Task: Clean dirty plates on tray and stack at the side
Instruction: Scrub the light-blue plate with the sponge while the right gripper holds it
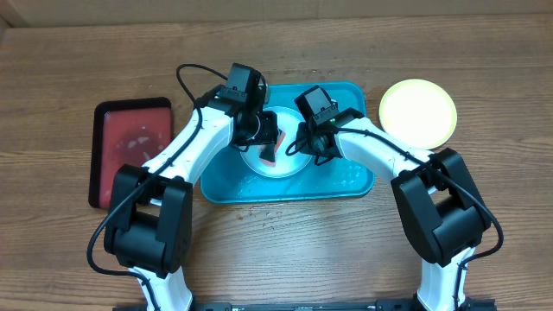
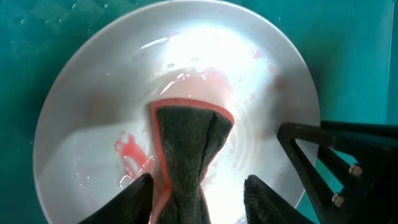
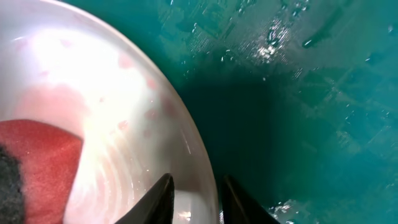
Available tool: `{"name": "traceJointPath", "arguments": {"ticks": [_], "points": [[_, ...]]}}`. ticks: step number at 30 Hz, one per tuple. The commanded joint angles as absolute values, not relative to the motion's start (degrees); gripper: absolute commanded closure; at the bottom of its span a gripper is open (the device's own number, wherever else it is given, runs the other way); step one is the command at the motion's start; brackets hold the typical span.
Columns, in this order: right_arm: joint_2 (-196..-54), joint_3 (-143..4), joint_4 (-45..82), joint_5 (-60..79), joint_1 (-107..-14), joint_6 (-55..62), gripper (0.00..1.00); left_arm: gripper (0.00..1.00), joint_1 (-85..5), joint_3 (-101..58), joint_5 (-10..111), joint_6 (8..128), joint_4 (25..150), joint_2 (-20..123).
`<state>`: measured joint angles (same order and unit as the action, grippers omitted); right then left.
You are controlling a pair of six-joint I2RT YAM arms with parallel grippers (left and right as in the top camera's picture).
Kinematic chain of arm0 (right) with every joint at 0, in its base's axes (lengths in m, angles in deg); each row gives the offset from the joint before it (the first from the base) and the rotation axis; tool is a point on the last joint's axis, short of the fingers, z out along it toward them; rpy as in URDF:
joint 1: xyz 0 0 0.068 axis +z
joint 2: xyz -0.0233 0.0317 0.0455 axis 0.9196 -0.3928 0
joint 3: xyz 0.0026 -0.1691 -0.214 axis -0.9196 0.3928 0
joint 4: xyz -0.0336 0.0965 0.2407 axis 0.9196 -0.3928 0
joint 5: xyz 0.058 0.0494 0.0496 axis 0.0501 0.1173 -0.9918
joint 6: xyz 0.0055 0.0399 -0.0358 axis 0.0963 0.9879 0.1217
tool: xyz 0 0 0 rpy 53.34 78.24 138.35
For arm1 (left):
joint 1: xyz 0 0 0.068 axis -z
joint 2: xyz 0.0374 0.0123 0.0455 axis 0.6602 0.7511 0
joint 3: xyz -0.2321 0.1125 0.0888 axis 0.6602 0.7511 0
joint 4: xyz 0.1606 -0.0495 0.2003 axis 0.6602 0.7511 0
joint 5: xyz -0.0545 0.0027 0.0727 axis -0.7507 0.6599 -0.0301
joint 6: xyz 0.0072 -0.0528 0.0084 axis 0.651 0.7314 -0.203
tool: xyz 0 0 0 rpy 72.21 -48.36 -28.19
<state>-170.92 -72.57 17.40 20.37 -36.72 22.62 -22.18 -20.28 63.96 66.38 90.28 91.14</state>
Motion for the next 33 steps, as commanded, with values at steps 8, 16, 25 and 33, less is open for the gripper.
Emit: {"name": "traceJointPath", "arguments": {"ticks": [8,16,25,33], "points": [[-172.9,-71.8,16.7,21.9,-36.7,22.3,0.71,0.53,-20.5,-19.8,64.3,64.9,90.3,94.9],[-172.9,-71.8,16.7,21.9,-36.7,22.3,0.71,0.87,-20.5,-19.8,64.3,64.9,90.1,95.9],[-172.9,-71.8,16.7,21.9,-36.7,22.3,0.71,0.96,-19.5,-19.8,60.7,66.5,89.6,95.9],[-172.9,-71.8,16.7,21.9,-36.7,22.3,0.78,0.96,-19.4,-19.8,60.6,67.7,86.9,95.9]]}}
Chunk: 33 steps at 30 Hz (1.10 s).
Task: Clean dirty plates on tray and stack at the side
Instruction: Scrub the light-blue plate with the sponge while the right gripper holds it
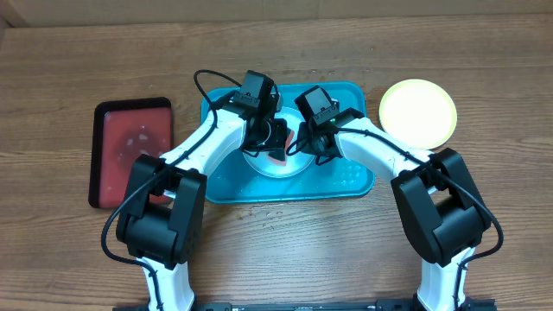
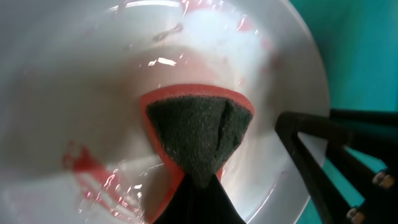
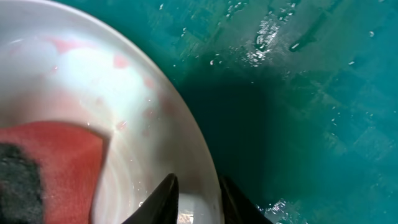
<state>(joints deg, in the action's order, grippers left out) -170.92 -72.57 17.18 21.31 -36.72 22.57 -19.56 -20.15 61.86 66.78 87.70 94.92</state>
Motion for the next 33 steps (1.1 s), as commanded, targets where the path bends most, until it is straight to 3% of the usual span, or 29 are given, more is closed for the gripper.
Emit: {"name": "traceJointPath", "arguments": {"ticks": [1,7,15,23,33], "points": [[-172.9,-71.8,16.7,21.9,-36.7,22.3,0.79,0.96,-19.4,-19.8,60.7,67.8,86.7,95.9],[-172.9,-71.8,16.7,21.9,-36.7,22.3,0.89,0.96,-19.1,-19.8,62.2,68.7,86.3,96.6],[-173.8,-69.7,18.7,23.8,-36.7,22.5,0.87,0.96,-19.1,-19.8,63.8,71.3,86.3,97.2],[-173.8,-69.7,18.7,23.8,-36.7,22.5,0.92,0.96,-18.8,-19.7,65.9,71.3,87.6,97.2],[-173.8,-69.7,18.2,23.8,-36.7,22.3,0.92,0.96,-18.9,-19.8,94.2,71.1,94.3,97.2]]}}
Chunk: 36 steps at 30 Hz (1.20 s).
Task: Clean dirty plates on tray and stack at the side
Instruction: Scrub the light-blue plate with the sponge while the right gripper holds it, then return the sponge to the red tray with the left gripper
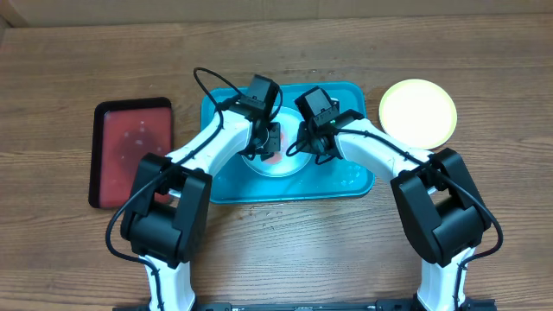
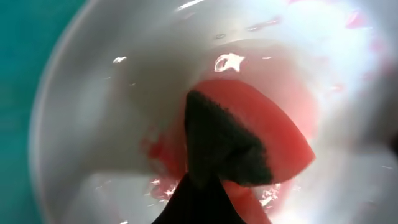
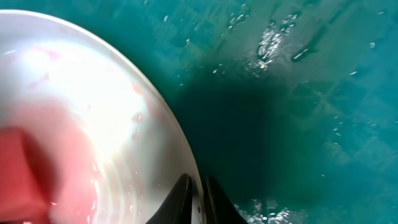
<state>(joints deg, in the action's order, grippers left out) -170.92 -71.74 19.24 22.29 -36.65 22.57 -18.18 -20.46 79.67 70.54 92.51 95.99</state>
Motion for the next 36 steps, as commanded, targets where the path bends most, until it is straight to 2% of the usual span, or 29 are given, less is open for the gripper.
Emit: {"name": "traceJointPath", "arguments": {"ticks": [1,9,17,22,30,36], "points": [[-173.8,-69.7,18.2,23.8,-36.7,22.3,0.92,0.96,-18.9,-20.0,95.5,71.1,94.6,97.2],[-173.8,-69.7,18.2,23.8,-36.7,22.3,0.91,0.96,-18.8,-27.0,95.7,71.2,96.7,97.2],[-173.8,-69.7,18.8,23.8,-36.7,22.3,0.9,0.96,-18.8,-28.2,75.7,73.0,92.6,97.2],[-173.8,-69.7,19.3,23.8,-36.7,22.3,0.89,0.96,-18.4,-25.6,69.4,76.2,89.0,97.3],[-173.8,-69.7,19.2,23.8,-36.7,22.3,0.87,0.96,-18.2,-18.5,71.9,78.4,85.3,97.3],[-173.8,-69.7,18.5,23.8,-36.7,22.3,0.88,0.96,-18.6,-17.2,90.7,77.2,92.1,97.2]]}}
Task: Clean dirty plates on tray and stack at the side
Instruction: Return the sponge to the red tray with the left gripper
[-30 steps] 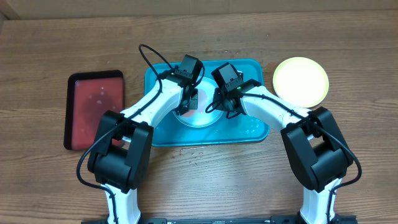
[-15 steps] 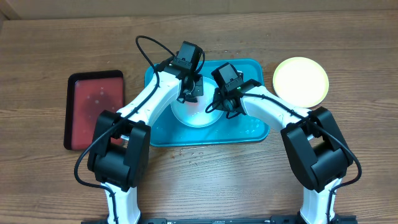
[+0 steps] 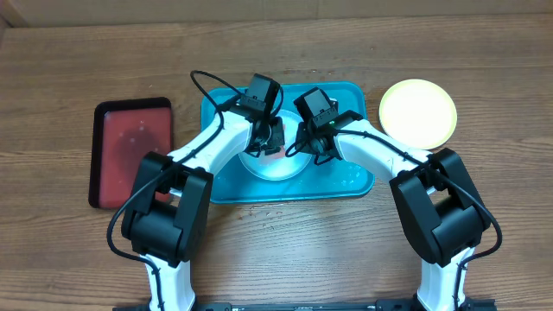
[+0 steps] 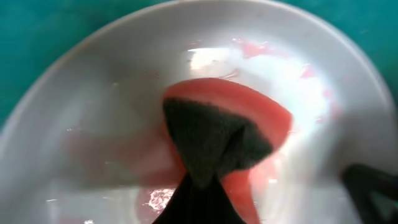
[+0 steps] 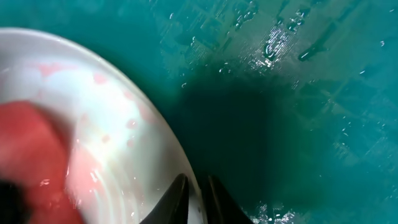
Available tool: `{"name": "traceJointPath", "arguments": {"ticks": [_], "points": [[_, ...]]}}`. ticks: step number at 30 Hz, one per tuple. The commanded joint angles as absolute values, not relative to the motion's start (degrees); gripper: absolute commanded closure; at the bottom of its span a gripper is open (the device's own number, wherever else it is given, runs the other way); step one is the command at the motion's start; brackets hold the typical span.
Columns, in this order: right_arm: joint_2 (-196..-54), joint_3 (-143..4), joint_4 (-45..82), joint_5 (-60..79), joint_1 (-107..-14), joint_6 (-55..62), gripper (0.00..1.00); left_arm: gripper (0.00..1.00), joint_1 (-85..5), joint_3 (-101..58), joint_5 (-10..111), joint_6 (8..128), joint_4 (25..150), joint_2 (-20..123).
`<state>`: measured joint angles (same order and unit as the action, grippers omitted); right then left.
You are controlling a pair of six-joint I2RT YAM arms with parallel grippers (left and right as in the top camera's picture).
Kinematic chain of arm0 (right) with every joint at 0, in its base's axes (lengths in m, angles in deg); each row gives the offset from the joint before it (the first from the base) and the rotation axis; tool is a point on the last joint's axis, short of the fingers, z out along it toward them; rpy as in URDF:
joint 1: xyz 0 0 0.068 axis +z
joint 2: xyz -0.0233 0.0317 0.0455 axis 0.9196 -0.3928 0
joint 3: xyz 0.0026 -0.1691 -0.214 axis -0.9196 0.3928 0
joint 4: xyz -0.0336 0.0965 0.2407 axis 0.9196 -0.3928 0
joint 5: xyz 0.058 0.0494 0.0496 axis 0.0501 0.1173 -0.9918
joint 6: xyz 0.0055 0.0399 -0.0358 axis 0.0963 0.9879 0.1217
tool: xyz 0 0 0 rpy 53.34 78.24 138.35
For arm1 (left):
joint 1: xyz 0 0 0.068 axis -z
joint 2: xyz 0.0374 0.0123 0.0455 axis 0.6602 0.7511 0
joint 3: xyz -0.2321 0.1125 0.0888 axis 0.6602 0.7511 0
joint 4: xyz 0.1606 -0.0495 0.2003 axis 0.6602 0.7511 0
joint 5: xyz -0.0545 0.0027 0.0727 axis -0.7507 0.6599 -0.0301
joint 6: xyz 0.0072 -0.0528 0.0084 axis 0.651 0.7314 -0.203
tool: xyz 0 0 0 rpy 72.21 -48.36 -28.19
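A white plate smeared with pink lies in the teal tray. My left gripper is shut on a red sponge with a dark scouring face, pressed into the plate. Pink streaks and wet patches show around it. My right gripper is shut on the plate's right rim, one finger inside and one outside. The sponge shows blurred at the left edge of the right wrist view. A clean yellow-green plate sits on the table to the right of the tray.
A dark tray with a red inside lies on the wooden table at the left. The teal tray floor is wet, with drops on it. Both arms meet over the tray's middle.
The sponge has shifted within the plate, now nearer the upper right of the bowl in the left wrist view. My right gripper keeps its hold on the rim.
The left gripper held the sponge in the plate at every moment, at a different spot each time, while the right gripper pinched the right rim. The distinct red blotch seen at first has spread into a faint pink film.
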<state>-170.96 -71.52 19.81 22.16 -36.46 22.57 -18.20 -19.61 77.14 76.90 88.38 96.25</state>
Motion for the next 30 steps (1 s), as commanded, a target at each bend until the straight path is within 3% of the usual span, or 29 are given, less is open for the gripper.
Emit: {"name": "traceJointPath", "arguments": {"ticks": [1,6,17,30], "points": [[-173.8,-69.7,18.5,23.8,-36.7,22.3,0.88,0.96,-18.6,-17.4,93.4,76.8,93.2,97.2],[-173.8,-69.7,18.5,23.8,-36.7,22.3,0.89,0.96,-18.8,-20.2,102.2,76.3,98.9,97.2],[-173.8,-69.7,18.3,23.8,-36.7,22.3,0.95,0.96,-21.1,-37.3,101.7,80.3,113.1,93.7],[-173.8,-69.7,18.1,23.8,-36.7,22.3,0.94,0.96,-42.1,-35.3,100.4,80.3,119.4,90.9]]}}
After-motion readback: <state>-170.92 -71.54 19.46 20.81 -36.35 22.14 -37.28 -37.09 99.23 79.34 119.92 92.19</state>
